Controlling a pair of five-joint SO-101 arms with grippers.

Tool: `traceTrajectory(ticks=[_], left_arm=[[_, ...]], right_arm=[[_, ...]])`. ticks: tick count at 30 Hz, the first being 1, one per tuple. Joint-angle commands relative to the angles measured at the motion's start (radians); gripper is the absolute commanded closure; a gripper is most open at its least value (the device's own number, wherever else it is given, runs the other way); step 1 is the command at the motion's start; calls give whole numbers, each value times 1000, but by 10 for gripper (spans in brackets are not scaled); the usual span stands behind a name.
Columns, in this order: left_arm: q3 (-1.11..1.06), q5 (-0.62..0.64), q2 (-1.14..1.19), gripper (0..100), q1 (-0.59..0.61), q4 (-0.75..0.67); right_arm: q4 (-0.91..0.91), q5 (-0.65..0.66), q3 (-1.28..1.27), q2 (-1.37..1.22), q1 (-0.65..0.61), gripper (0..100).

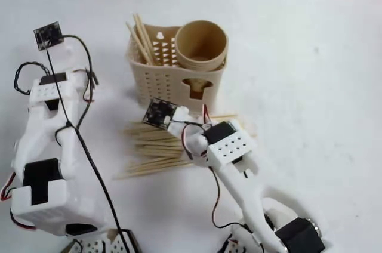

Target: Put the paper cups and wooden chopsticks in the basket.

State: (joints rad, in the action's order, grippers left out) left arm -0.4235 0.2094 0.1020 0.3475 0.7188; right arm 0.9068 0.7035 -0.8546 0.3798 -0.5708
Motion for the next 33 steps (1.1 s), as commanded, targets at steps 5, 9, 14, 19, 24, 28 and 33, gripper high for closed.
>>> traceTrajectory(ticks=[5, 9, 14, 19, 24, 28, 33], left_arm=[[14, 9, -28, 835, 5, -18], [14, 9, -28, 835, 5, -18], [14, 9, -28, 835, 5, -18], [14, 9, -28, 835, 5, -18], [12, 9, -28, 835, 5, -18], [12, 9, -28, 835, 5, -18], [11, 9, -28, 835, 5, -18]], right_arm=[[10, 3, 14, 45, -48, 882], [10, 3, 8, 41, -50, 882], [10, 3, 8, 41, -50, 882], [8, 3, 5, 41, -50, 882], [8, 3, 5, 39, -50, 882], [8, 3, 11, 39, -53, 879], [44, 5, 57, 38, -130, 878]])
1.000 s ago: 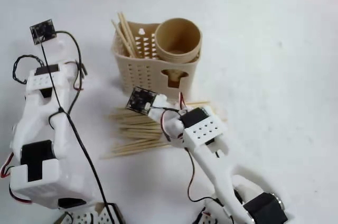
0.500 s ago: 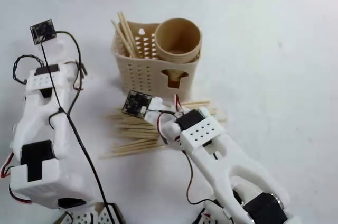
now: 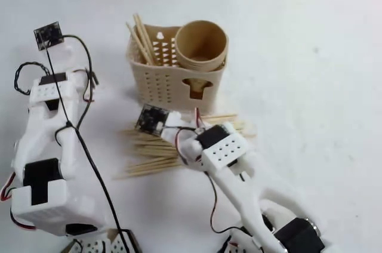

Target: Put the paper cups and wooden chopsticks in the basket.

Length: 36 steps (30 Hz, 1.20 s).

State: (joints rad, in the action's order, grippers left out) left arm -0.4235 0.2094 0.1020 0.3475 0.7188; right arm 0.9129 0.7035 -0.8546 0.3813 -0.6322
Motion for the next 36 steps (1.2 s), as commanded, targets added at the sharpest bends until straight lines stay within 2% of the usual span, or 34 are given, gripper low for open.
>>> traceTrajectory(ticks=[1, 9, 16, 28, 36], left_arm=[[11, 9, -28, 835, 5, -18], [11, 9, -27, 835, 5, -18], [11, 9, -27, 835, 5, -18], [14, 9, -27, 835, 5, -18], [11, 9, -27, 835, 5, -18]], right_arm=[[47, 5, 71, 36, -90, 878], [8, 5, 157, -8, -163, 878], [-130, 60, 158, -216, -137, 835], [-213, 64, 78, -232, -110, 833], [-203, 60, 72, -232, -110, 910]])
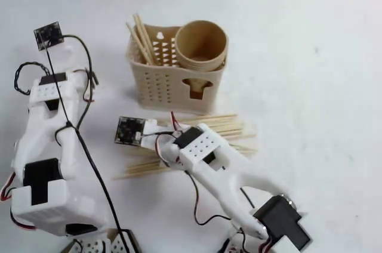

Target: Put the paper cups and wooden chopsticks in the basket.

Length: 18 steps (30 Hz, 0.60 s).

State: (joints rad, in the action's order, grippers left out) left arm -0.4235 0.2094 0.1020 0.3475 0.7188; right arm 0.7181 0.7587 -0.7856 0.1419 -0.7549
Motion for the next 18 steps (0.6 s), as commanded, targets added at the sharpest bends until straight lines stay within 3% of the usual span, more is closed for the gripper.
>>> traceTrajectory(ticks=[1, 18], left_arm=[[11, 9, -27, 835, 5, -18], [9, 9, -27, 835, 5, -15]], right_arm=[[-8, 5, 2, 7, 13, 911], [-15, 9, -32, 5, 13, 915]])
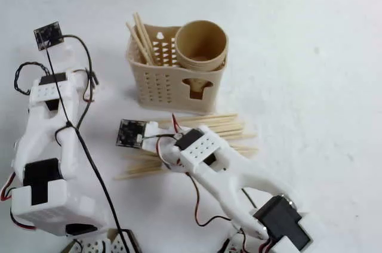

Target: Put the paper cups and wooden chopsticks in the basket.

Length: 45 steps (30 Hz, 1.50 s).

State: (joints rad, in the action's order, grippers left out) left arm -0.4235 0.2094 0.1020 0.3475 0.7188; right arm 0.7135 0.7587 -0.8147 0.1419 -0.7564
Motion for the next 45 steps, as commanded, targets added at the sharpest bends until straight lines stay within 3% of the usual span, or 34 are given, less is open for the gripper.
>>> traceTrajectory(ticks=[1, 6, 19, 26, 38, 45], left_arm=[[9, 9, -27, 835, 5, -15], [9, 9, -28, 835, 5, -14], [9, 9, -28, 835, 5, -17], [11, 9, -28, 835, 5, -17], [12, 9, -27, 835, 4, -17], [11, 9, -27, 835, 4, -18]], right_arm=[[-10, 9, -3, 5, 15, 915], [-10, 9, -3, 8, 18, 968], [79, 3, 75, 21, 54, 975], [143, 2, 78, 200, 93, 975], [248, -155, 150, 608, 125, 975], [245, -321, 494, 645, 119, 983]])
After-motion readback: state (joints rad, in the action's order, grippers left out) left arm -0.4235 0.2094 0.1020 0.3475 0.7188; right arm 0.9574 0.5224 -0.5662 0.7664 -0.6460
